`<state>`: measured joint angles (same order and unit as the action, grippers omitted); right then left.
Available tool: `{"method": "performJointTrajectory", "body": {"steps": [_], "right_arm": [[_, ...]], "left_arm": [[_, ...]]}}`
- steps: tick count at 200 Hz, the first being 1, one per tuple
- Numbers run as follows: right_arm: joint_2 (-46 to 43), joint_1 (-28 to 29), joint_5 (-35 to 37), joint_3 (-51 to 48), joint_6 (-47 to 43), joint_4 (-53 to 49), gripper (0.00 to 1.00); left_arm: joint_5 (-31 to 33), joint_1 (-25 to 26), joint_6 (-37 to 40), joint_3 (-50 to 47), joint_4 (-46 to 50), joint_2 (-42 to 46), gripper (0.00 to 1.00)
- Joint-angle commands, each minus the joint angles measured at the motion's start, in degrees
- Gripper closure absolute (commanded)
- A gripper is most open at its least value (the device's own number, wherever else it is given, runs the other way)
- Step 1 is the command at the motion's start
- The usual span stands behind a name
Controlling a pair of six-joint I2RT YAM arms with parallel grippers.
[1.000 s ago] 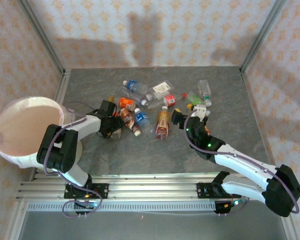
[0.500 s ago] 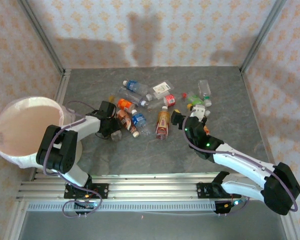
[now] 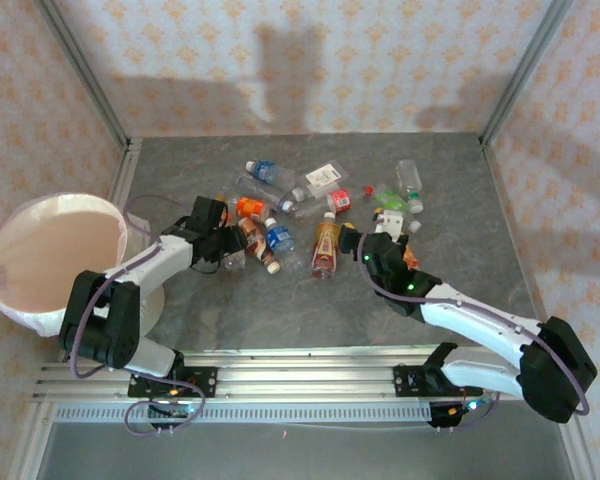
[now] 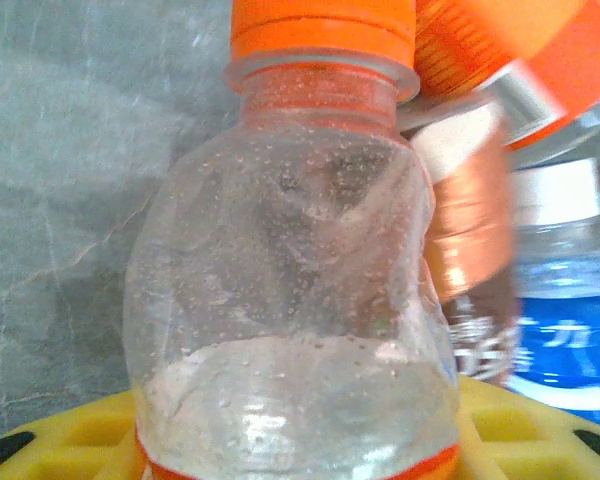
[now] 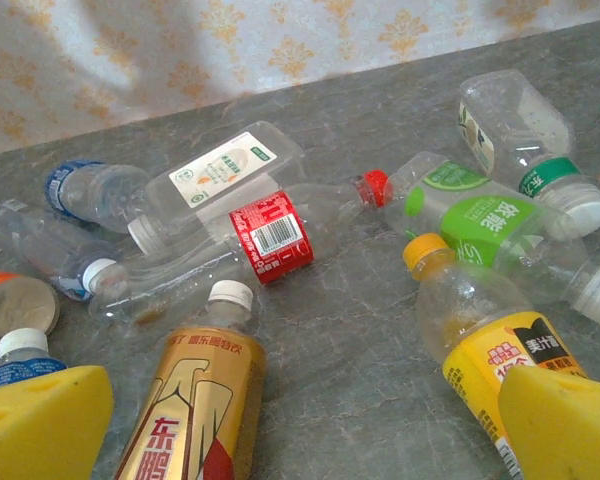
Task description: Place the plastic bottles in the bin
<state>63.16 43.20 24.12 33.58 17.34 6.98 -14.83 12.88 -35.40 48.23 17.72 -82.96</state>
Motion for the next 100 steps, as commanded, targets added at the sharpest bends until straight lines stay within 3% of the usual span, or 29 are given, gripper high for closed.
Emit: {"method": "performJointTrajectory", "body": {"steps": [1,44,100], "right_arm": [[0.78,-0.12,-0.81,2.27,-1.50,1.57,0.01],[1.27,-0.13,-0.91,2.87,-2.25,2.00,0.01],[1.18,-0.13,-0.66,3.06,-2.76,0.95,0.01]], "left_arm": [[0.15,1.33,1.87,4.80,3.39,4.33,0.56],[4.50,6.30,4.34,16.60,10.65,8.29,0.57],[16.80,7.29,13.97,39.48,31.26,8.41,0.62]]}}
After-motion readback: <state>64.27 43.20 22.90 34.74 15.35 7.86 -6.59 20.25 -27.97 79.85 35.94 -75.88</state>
